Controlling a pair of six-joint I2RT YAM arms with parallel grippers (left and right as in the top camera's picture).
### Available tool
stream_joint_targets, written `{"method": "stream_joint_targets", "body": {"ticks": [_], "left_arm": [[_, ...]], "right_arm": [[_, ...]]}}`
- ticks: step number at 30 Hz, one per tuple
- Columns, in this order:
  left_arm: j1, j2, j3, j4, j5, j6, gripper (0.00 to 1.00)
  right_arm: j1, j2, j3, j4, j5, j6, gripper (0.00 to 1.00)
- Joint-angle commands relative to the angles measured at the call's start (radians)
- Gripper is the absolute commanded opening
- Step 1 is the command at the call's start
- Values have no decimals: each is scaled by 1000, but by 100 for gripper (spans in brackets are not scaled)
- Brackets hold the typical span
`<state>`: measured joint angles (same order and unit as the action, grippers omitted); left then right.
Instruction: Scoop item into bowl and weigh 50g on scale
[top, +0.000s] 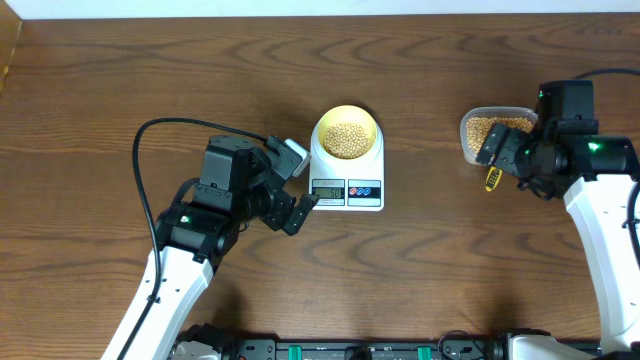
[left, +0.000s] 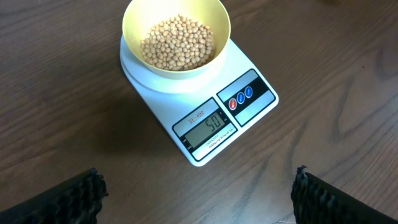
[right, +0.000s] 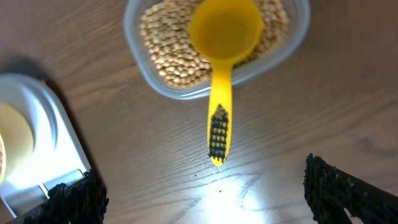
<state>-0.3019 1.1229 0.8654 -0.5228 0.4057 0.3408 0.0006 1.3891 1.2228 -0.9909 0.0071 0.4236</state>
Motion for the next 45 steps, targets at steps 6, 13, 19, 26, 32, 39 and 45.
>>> {"method": "stream_joint_targets", "body": {"ticks": [6,13,19,26,32,39,45], "left_arm": [[4,-6,4,1,5,2,98],[4,-6,4,1,5,2,98],[4,-6,4,2,5,2,98],[4,-6,4,1,5,2,98],[4,-6,4,2,5,2,98],[4,-6,4,1,5,2,98],[4,-6,4,1,5,2,98]], "right_arm": [[20,-11,10,6,21,-315,99],[20,-11,9,6,145,-354,99],[20,-11,9,6,145,-354,99],[20,-11,9,6,144,-354,99],[20,-11,9,6,144,-354,99],[20,-11,9,6,144,-354,99],[20,-11,9,6,144,-354,99]]}}
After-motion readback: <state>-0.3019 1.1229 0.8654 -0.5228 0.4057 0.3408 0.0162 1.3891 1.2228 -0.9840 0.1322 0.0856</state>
